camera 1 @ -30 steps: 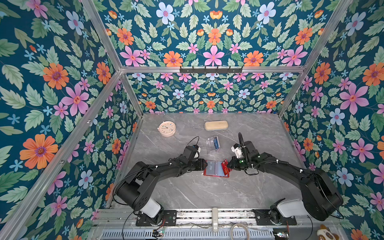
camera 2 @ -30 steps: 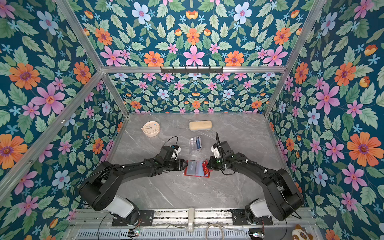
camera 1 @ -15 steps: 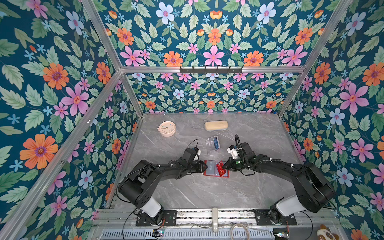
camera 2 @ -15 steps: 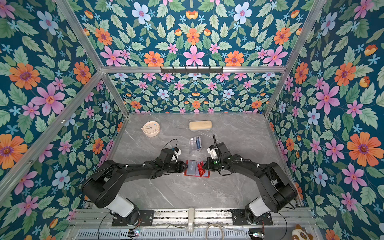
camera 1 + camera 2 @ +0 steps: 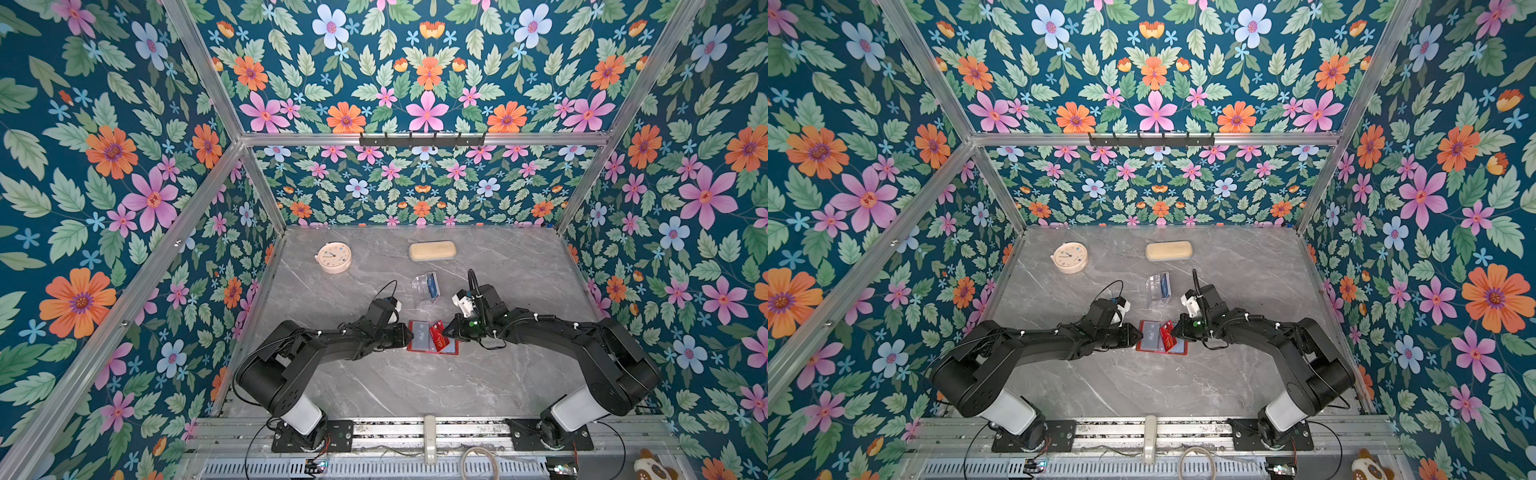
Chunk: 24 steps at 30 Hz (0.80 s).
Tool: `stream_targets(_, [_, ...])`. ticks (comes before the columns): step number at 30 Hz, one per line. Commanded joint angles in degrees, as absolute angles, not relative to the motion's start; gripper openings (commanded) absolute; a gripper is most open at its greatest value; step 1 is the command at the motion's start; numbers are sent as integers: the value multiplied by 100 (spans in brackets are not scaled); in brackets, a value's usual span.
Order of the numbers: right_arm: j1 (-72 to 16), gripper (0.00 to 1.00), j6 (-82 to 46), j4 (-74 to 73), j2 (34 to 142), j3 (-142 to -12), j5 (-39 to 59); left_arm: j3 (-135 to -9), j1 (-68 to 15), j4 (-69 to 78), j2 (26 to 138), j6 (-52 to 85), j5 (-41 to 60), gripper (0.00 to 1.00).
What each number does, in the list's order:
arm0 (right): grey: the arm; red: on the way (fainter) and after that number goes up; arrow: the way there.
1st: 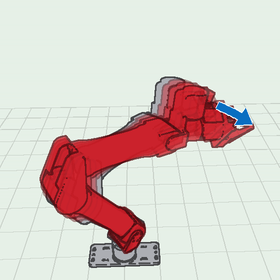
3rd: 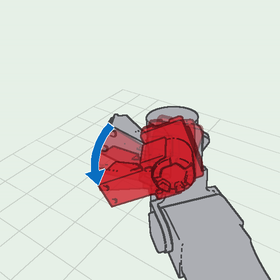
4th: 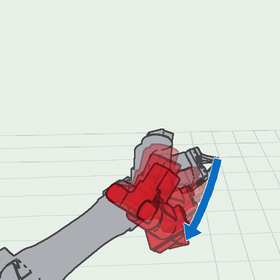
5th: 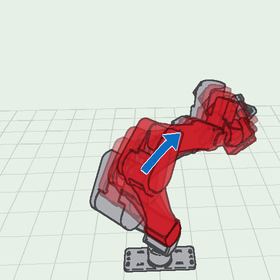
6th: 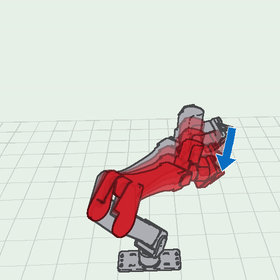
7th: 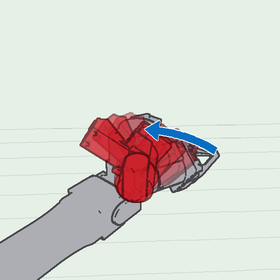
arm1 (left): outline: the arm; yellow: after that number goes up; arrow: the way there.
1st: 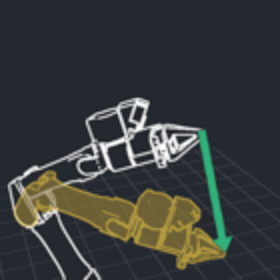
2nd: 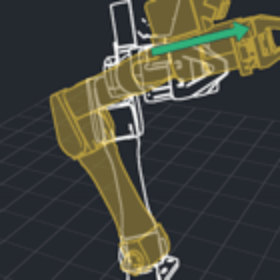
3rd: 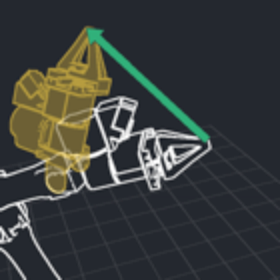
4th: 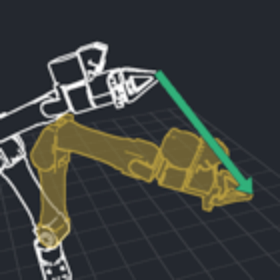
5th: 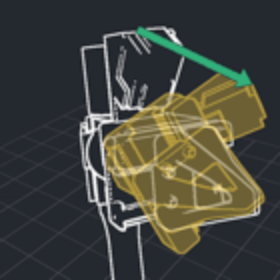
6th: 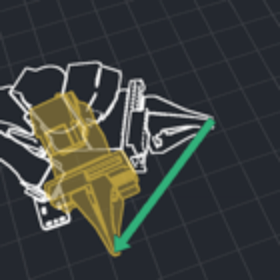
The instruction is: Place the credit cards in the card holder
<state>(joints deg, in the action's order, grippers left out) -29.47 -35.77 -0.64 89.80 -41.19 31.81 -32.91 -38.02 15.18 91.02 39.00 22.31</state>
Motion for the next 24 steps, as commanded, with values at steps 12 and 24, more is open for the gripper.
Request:
stream_targets(12, [-2961,0,-3905,-695,9145,-3943,3192,-3160,-3920,1414,9094,4068,2138,7])
stream_targets(24, [-2954,0,-4234,-1376,9294,-3693,3129,-3111,-3938,1450,9104,4096,2118,0])
